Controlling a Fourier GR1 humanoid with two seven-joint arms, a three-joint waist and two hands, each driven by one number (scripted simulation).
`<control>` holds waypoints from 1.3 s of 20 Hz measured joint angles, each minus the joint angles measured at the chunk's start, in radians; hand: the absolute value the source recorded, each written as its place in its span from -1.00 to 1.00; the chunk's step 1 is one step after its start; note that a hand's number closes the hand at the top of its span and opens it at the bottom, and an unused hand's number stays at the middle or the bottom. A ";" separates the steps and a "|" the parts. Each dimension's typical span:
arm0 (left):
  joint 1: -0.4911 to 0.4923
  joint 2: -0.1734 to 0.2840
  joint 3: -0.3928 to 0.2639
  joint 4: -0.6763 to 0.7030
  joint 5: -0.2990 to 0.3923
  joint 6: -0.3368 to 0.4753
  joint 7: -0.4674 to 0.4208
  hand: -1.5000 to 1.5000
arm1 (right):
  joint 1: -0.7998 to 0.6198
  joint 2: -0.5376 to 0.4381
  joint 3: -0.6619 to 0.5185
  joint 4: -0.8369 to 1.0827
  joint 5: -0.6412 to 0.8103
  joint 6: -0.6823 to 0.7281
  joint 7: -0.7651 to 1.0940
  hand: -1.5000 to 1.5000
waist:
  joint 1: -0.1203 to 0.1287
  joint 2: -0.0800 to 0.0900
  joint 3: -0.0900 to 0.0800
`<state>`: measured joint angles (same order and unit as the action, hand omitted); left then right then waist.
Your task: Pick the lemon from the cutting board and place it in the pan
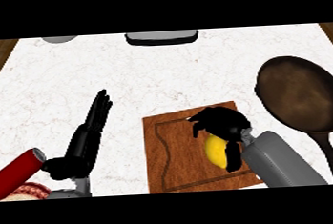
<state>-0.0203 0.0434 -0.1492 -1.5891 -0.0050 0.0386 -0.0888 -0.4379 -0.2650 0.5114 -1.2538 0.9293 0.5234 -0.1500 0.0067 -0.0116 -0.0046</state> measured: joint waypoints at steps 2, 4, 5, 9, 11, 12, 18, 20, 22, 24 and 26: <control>-0.008 -0.002 0.006 0.007 0.003 -0.004 -0.002 0.00 | -0.011 0.008 0.000 0.012 0.027 -0.009 -0.017 1.00 | -0.002 -0.002 -0.002; -0.022 0.001 0.023 0.039 0.004 -0.010 -0.023 0.00 | -0.010 0.003 -0.012 0.018 0.036 -0.027 -0.064 1.00 | -0.001 -0.002 -0.001; -0.024 0.005 0.027 0.031 0.008 -0.016 -0.011 0.00 | -0.001 0.000 -0.020 0.003 0.044 -0.030 -0.072 1.00 | -0.001 -0.002 0.000; -0.029 0.013 0.043 0.018 0.015 -0.029 0.002 0.00 | 0.032 0.010 -0.042 -0.039 0.083 -0.079 -0.078 1.00 | -0.004 0.000 0.000; -0.020 0.009 0.040 0.017 0.010 -0.027 -0.005 0.00 | 0.041 0.027 -0.072 -0.044 0.085 -0.109 -0.060 1.00 | -0.005 0.003 0.000; -0.013 0.008 0.037 0.014 0.010 -0.027 -0.005 0.00 | 0.050 0.053 -0.095 -0.049 0.085 -0.125 -0.010 1.00 | -0.008 0.002 -0.001; 0.011 0.004 0.040 0.008 0.006 -0.016 -0.010 0.00 | 0.082 0.196 -0.271 -0.090 0.120 -0.264 0.405 1.00 | -0.036 -0.003 -0.001; 0.015 0.008 0.040 0.007 0.007 -0.020 -0.014 0.00 | 0.069 0.222 -0.285 -0.121 0.156 -0.338 0.546 1.00 | -0.029 -0.002 0.000; 0.009 0.011 0.041 0.005 0.011 -0.026 -0.008 0.00 | 0.053 0.238 -0.271 -0.161 0.206 -0.408 0.674 1.00 | -0.023 -0.001 0.001; 0.013 0.010 0.035 0.000 0.010 -0.029 -0.007 0.00 | 0.027 0.248 -0.246 -0.201 0.254 -0.476 0.791 1.00 | -0.014 0.000 0.002; 0.003 0.007 0.034 0.010 0.009 -0.031 -0.011 0.00 | -0.010 0.255 -0.212 -0.246 0.292 -0.517 0.906 1.00 | -0.010 0.002 0.003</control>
<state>-0.0169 0.0504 -0.1152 -1.5788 0.0041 0.0077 -0.0998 -0.4482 -0.0102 0.2995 -1.5002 1.2216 0.0063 0.7555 -0.0034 -0.0092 -0.0019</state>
